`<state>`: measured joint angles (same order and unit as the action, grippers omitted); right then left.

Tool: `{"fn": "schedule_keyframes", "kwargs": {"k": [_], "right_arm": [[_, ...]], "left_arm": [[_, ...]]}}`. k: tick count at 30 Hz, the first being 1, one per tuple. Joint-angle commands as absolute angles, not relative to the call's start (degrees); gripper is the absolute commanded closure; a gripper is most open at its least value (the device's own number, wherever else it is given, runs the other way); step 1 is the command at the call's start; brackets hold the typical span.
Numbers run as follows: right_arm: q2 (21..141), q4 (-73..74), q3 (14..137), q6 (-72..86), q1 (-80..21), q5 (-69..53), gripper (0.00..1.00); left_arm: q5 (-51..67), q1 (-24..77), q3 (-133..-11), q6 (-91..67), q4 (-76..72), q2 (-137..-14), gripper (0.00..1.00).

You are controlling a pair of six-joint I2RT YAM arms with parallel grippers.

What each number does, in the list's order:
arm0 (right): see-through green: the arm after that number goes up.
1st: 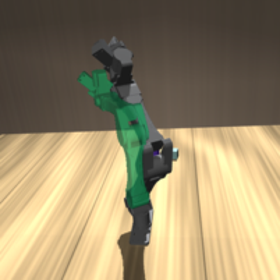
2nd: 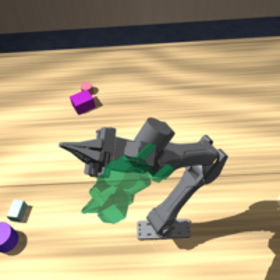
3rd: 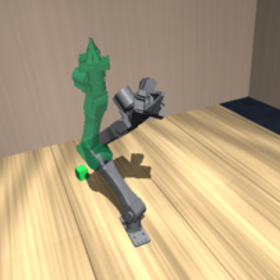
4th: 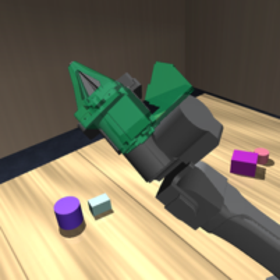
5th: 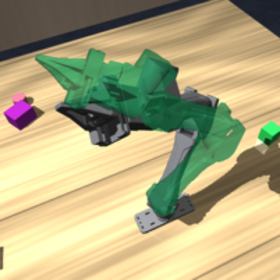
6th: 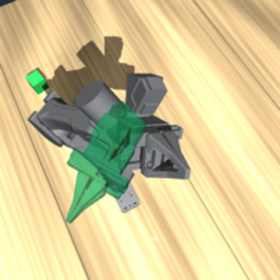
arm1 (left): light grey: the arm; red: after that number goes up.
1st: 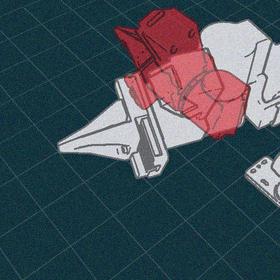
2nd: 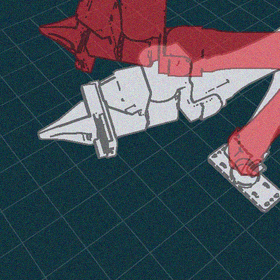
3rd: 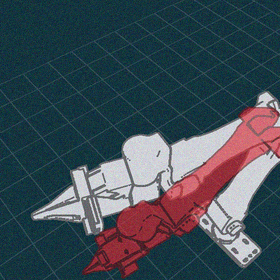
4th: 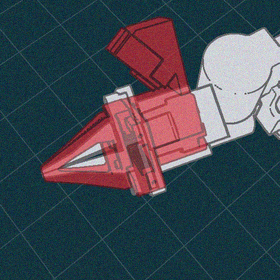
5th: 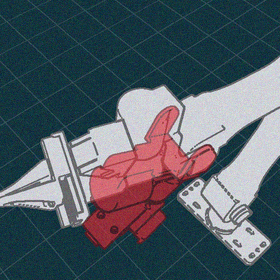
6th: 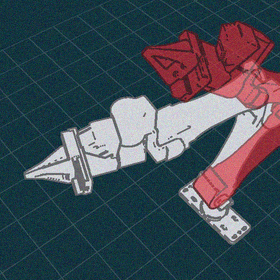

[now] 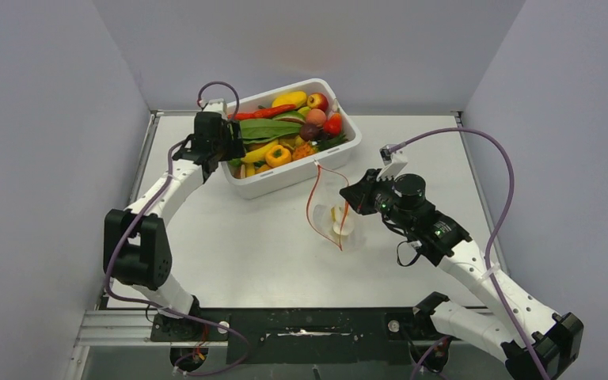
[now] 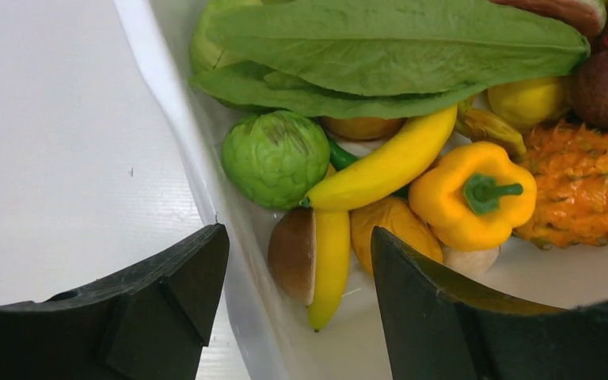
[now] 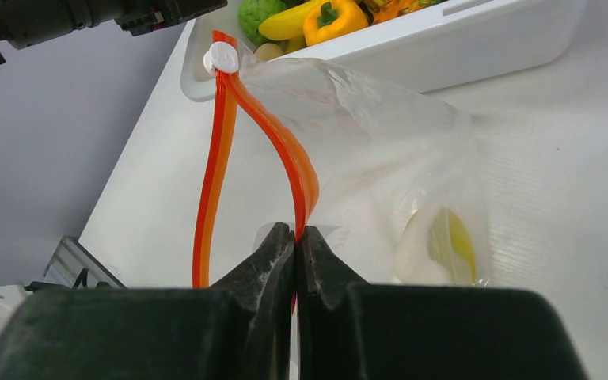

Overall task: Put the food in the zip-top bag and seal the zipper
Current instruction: Pick up the fake vegetable from the bin.

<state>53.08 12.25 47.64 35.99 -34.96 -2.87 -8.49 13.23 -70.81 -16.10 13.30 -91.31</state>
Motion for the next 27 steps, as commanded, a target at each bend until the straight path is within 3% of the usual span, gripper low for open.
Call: {"fn": "schedule_keyframes", "kwargs": {"k": [1, 12, 19, 27], "right_arm": [[52.04, 10.46, 50.11, 35.69, -35.23, -1.28, 1.00], [50.97, 10.67, 48.86, 36.34, -35.44, -0.89, 1.00], [50.29, 12.32, 49.72, 35.36, -35.42, -0.14, 1.00], [50.49, 15.13, 50.74, 35.18, -35.43, 0.41, 1.00]], "left_arm": [[-6.07, 12.01, -77.94, -14.71, 7.85, -95.00, 0.35], [-1.13, 12.39, -87.93, -2.82, 7.31, -102.23, 0.36], [10.61, 13.55, -95.41, 14.75, 13.02, -108.47, 0.36], [13.31, 16.00, -100.31, 31.46, 14.97, -113.91, 0.24]]}}
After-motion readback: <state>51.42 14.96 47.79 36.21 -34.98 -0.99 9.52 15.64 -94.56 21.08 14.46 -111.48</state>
